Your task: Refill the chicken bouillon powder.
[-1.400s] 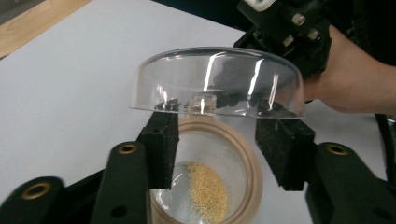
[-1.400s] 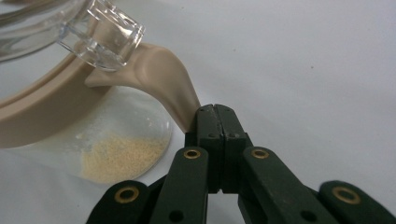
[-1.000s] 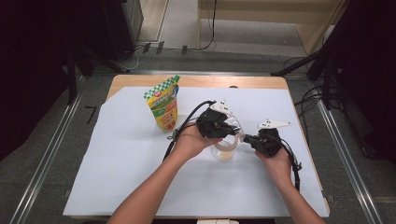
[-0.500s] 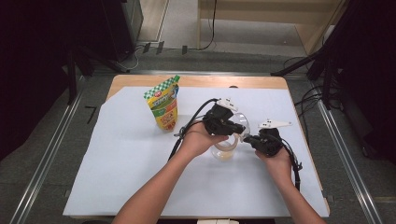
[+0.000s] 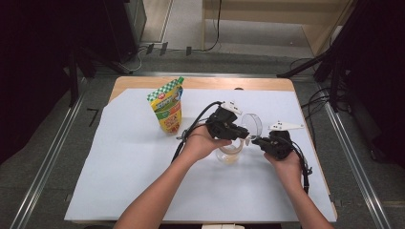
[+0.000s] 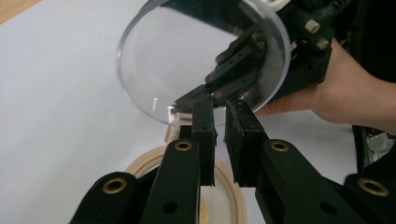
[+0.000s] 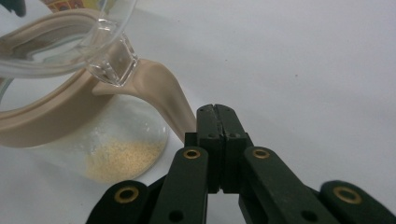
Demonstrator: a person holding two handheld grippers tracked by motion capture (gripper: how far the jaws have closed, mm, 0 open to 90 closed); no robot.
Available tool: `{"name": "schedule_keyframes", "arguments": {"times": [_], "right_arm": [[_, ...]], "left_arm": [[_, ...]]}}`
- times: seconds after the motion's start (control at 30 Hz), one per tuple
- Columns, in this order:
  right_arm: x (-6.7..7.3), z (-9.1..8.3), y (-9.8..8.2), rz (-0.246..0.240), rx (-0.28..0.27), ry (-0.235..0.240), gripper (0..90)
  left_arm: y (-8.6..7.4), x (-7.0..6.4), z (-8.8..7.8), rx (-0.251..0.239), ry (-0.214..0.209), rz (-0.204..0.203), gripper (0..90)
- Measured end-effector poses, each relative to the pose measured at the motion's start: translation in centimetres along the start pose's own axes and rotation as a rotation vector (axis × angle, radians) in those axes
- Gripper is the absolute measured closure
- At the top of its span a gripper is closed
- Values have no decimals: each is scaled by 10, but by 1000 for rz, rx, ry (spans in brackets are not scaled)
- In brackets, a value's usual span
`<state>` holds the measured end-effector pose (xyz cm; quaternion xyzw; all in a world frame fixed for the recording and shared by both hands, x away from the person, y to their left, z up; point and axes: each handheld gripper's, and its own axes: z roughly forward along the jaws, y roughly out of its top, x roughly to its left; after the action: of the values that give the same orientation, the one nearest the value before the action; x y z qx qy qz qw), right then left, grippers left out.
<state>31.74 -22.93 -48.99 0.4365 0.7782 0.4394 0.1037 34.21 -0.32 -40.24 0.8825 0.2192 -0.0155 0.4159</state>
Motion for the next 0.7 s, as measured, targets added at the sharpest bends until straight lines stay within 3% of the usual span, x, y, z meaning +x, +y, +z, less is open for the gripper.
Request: {"name": "schedule_keyframes", "arguments": {"times": [0.1,0.23,0.27,0.47,0.57,0.7], "right_arm": [[-1,-3,-1,20,-6,16,860],[1,-6,-3,12,-7,21,818],[2,-8,-5,9,-11,35,750],[7,-15,-13,4,-10,57,656],[11,-19,-16,-9,-15,60,639],[16,-25,-17,15,-10,89,621]], "left_arm": [[-3,2,-5,-1,-3,-8,788],[-8,3,-11,-8,-28,-27,745],[-12,5,-14,-1,-36,-43,739],[-23,7,-26,-23,-38,-48,730],[-28,7,-31,-1,-17,-52,719],[-34,11,-35,20,-12,-81,606]]}}
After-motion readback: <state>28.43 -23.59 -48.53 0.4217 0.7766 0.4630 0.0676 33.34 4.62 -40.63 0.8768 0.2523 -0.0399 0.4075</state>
